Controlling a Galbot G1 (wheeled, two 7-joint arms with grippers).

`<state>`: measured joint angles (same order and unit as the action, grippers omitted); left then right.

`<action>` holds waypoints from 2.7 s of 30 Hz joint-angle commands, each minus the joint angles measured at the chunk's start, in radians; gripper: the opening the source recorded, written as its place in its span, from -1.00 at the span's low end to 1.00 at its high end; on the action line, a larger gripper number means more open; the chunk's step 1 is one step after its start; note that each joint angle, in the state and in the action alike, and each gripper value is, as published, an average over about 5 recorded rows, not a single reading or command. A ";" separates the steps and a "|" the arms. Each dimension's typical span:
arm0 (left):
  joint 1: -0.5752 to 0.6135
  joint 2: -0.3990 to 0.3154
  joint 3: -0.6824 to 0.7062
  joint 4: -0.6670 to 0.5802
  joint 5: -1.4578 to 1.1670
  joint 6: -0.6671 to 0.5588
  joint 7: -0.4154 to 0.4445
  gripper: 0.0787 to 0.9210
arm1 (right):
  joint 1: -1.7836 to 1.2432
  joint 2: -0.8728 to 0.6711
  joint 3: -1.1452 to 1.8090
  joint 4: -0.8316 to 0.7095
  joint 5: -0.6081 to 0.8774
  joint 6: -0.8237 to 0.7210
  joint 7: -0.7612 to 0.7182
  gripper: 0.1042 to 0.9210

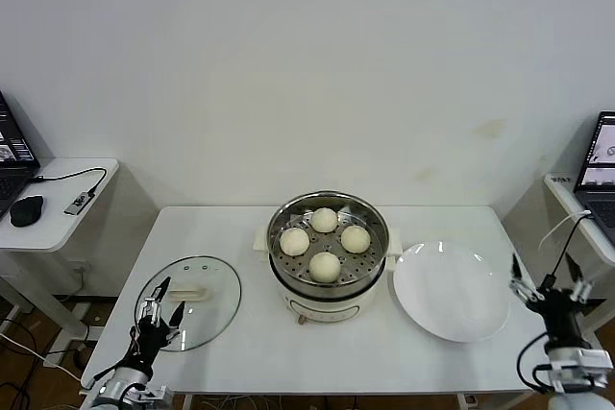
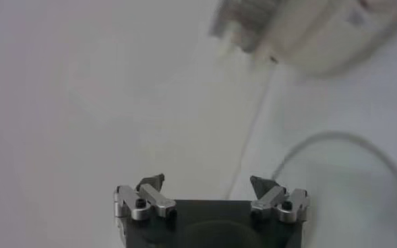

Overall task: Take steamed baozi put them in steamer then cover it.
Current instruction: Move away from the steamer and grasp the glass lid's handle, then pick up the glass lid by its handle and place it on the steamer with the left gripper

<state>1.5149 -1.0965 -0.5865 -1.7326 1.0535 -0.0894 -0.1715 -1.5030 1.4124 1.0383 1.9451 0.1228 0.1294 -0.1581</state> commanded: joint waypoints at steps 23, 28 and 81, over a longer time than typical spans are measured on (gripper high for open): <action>-0.293 0.045 0.128 0.301 0.201 0.005 0.005 0.77 | -0.076 0.102 0.100 -0.023 -0.052 0.040 0.004 0.76; -0.325 0.037 0.135 0.335 0.193 0.006 0.003 0.77 | -0.074 0.102 0.096 -0.029 -0.058 0.041 0.002 0.76; -0.077 0.046 -0.022 -0.108 0.008 0.170 -0.009 -0.84 | -0.093 0.105 0.000 -0.018 -0.126 0.058 -0.013 0.76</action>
<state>1.2764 -1.0645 -0.5181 -1.5008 1.1262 -0.0612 -0.2548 -1.5947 1.5189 1.0608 1.9238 0.0058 0.1864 -0.1705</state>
